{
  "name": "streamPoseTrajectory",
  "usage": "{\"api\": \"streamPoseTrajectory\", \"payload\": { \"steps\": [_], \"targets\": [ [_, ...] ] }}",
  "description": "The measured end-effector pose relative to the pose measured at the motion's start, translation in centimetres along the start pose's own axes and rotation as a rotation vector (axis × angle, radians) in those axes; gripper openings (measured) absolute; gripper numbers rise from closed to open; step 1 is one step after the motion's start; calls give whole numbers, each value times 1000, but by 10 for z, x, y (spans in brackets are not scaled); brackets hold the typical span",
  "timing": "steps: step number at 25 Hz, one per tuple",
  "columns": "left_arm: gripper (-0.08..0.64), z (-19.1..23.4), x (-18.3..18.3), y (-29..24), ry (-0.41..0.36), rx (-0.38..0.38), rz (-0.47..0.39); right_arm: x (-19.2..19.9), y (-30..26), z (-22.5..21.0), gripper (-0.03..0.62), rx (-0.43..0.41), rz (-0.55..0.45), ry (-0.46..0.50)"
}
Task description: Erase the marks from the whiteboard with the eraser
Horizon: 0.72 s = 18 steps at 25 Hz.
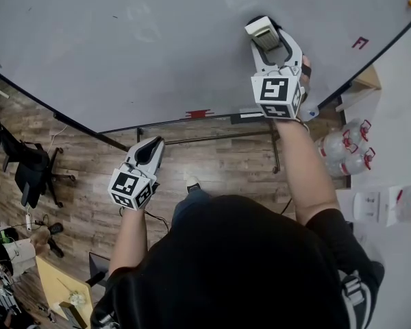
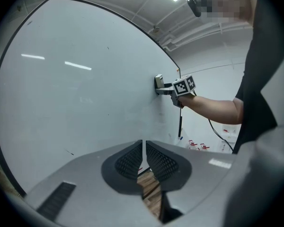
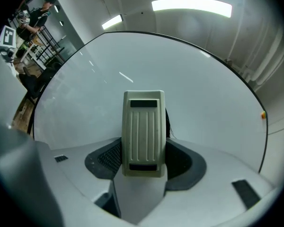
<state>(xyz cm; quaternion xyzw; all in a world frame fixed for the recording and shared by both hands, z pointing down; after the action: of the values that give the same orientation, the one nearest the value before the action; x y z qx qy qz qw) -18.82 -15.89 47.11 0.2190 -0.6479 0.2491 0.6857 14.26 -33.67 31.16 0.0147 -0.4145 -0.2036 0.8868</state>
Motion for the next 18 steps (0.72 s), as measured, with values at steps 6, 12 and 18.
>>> {"api": "streamPoseTrajectory", "payload": {
  "steps": [6, 12, 18],
  "targets": [
    [15, 3, 0, -3, 0, 10, 6, 21, 9, -21, 247, 44, 46, -51],
    [15, 3, -2, -5, -3, 20, 6, 29, 13, -24, 247, 46, 27, -108],
    [15, 2, -5, -7, -9, 34, 1, 28, 29, -25, 247, -14, -21, -261]
  ]
}}
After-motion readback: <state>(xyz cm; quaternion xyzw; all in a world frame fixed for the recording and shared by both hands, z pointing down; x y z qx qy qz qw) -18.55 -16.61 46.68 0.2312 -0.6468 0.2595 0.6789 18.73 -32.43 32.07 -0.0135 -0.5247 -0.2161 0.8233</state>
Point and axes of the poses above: the fingertips, and each gripper's own axes: y backward along the fingers, z to its left, x out of its underside, the point moved 10 cm from there along y, backward along the fingers, and after that the axes turned 11 degrees about -z, right-handed, at the moved point
